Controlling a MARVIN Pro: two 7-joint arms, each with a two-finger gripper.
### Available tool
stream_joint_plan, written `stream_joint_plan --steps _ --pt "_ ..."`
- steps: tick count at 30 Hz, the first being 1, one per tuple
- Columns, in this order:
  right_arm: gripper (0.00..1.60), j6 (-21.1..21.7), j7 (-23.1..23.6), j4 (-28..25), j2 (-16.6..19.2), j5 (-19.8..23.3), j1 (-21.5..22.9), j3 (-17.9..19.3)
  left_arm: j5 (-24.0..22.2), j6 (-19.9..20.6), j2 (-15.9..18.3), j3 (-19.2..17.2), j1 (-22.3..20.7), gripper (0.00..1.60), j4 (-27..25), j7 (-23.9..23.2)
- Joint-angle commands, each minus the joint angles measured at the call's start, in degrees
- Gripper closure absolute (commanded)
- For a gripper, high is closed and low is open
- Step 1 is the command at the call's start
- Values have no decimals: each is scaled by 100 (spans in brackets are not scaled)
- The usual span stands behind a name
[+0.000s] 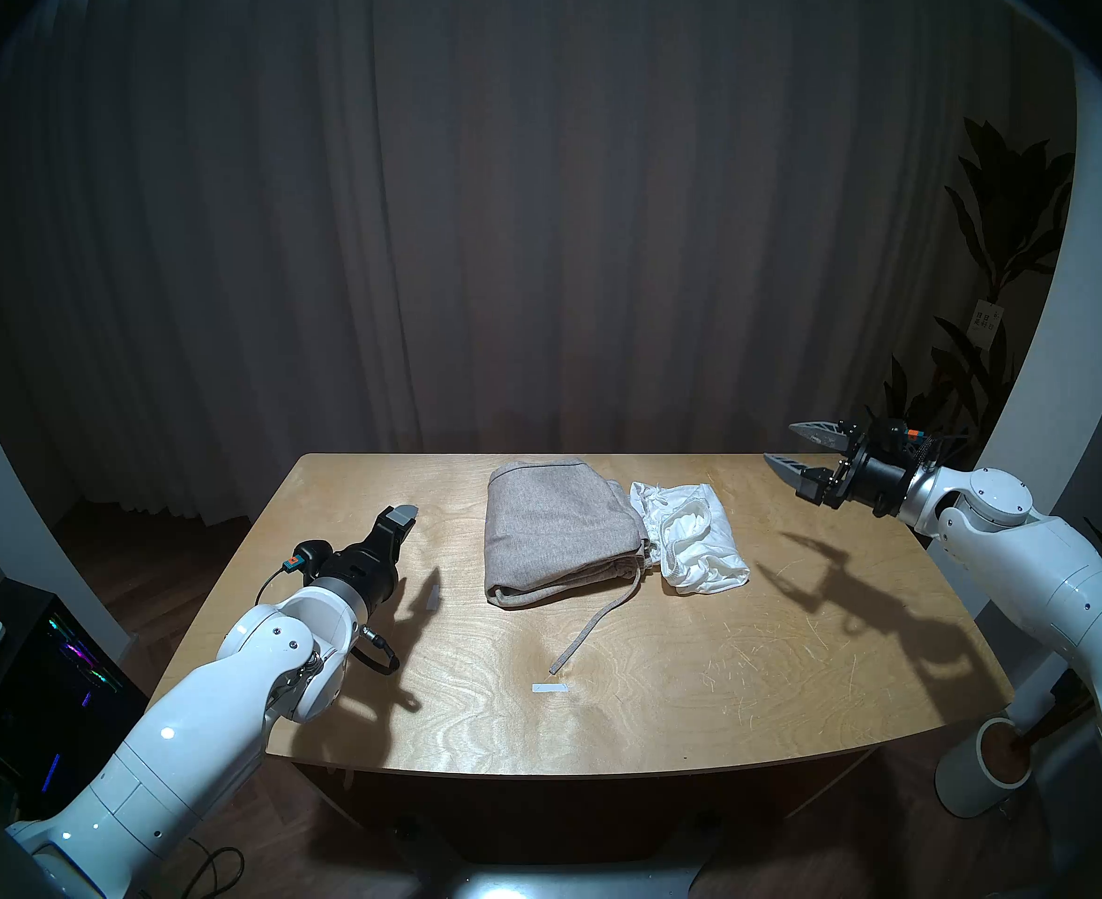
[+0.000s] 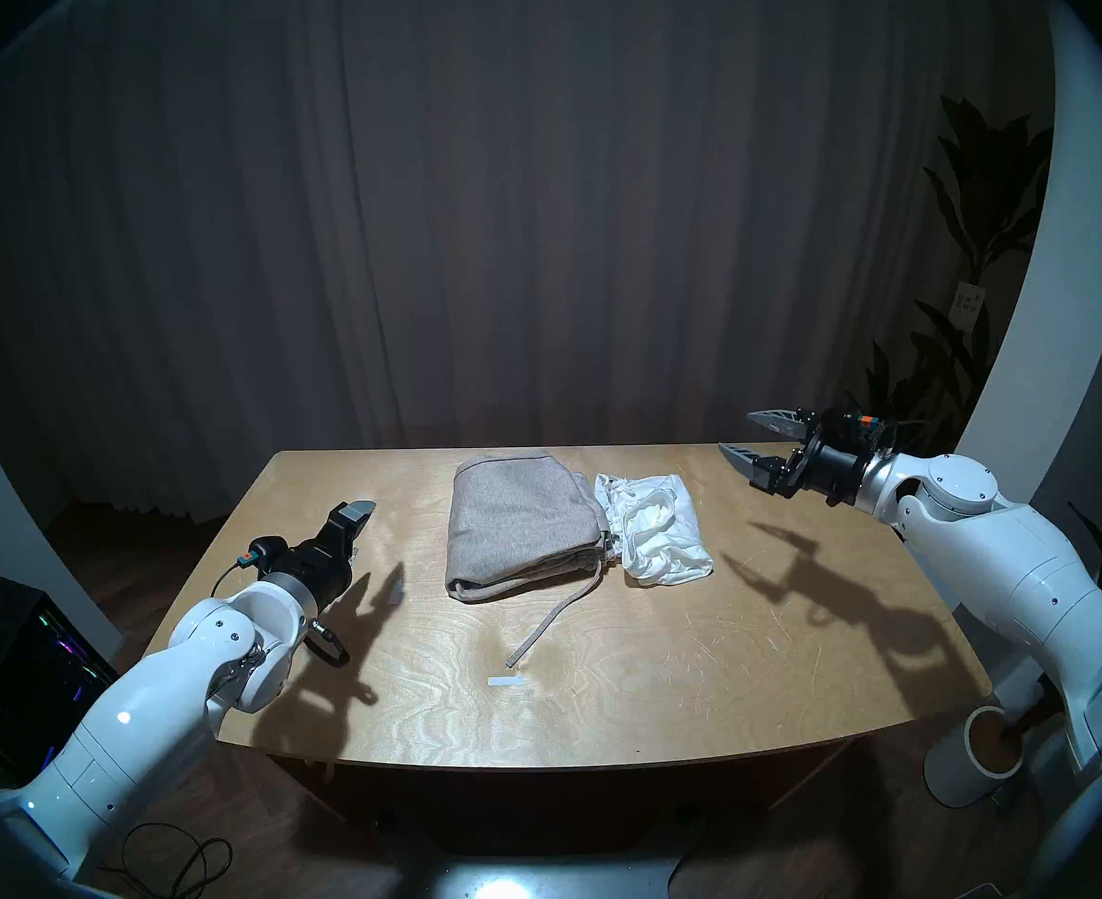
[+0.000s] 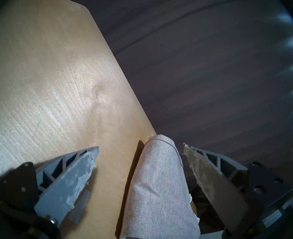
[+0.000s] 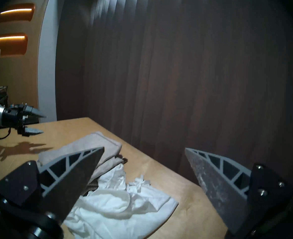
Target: Fold pants twice and stack them
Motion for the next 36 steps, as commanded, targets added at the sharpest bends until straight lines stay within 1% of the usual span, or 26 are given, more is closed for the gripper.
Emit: stream_joint_plan --steps 1,2,3,4,7,12,13,14,15,18,19,20,22,23,24,25,26,27,28,30,31,32,33,34,35,36 --pt "0 -598 18 -204 257 -638 -75 -88 27 61 6 -17 -205 0 -67 67" --pt "0 -631 66 -239 260 -769 -137 -9 26 66 0 -17 -203 0 -68 72" --pt "0 -715 65 -274 310 -895 -148 -41 30 70 -3 -16 -203 0 -71 80" --pt "0 -871 14 -305 299 -832 -243 59 43 79 -6 -11 -207 0 -72 85" --pt "0 -1125 -44 -283 297 -902 -278 53 66 94 -20 -4 -213 0 -84 104" --pt "0 -1272 -104 -284 296 -948 -326 74 100 85 -35 -7 -195 0 -115 114" --pt "0 -1167 -229 -343 315 -886 -374 97 104 86 -35 -10 -184 0 -123 115" --pt "0 -1201 -246 -334 281 -722 -427 153 103 87 -33 -13 -170 0 -133 120" --pt "0 -1118 -224 -391 329 -717 -438 141 99 89 -34 -17 -159 0 -143 132" --pt "0 -800 -490 -553 275 -209 -628 270 96 105 -26 -9 -131 0 -165 161" --pt "0 -805 -560 -611 287 -179 -682 284 93 111 -22 -9 -127 0 -176 175" --pt "0 -696 -610 -685 316 -78 -747 284 101 107 -18 -7 -123 0 -184 188" --pt "0 -601 -850 -791 302 251 -925 350 99 96 -19 -15 -108 0 -206 211" --pt "0 -544 -882 -911 429 95 -980 280 102 87 -10 -20 -91 0 -233 233" --pt "0 -562 -990 -974 461 129 -1069 290 100 83 -4 -26 -77 0 -251 243" --pt "0 -397 -1043 -1017 503 255 -1135 283 89 85 0 -32 -67 0 -265 255" --pt "0 -357 -1163 -1055 525 314 -1204 293 75 89 3 -38 -59 0 -276 267" --pt "0 -291 -1243 -1110 611 243 -1250 252 48 95 -1 -49 -48 0 -288 276" --pt "0 -350 -1217 -1126 684 77 -1268 193 51 93 2 -50 -41 0 -297 281" --pt "0 -389 -1290 -1141 706 109 -1343 209 36 103 2 -55 -32 0 -303 274" --pt "0 -311 -1465 -1210 720 439 -1510 301 -12 120 -7 -71 -19 0 -313 271" --pt "0 -328 -1569 -1242 704 617 -1596 364 -14 121 -8 -69 -19 0 -318 278" --pt "0 -328 -1569 -1242 704 617 -1596 364 -14 121 -8 -69 -19 0 -318 278" --pt "0 -275 -1587 -1251 641 961 -1664 441 -55 148 -13 -70 -25 0 -319 287" --pt "0 -315 -1651 -1300 630 1085 -1726 484 -60 146 -16 -66 -28 0 -320 289" --pt "0 -442 -1689 -1327 486 1497 -1827 615 -83 137 -28 -53 -43 0 -320 296"
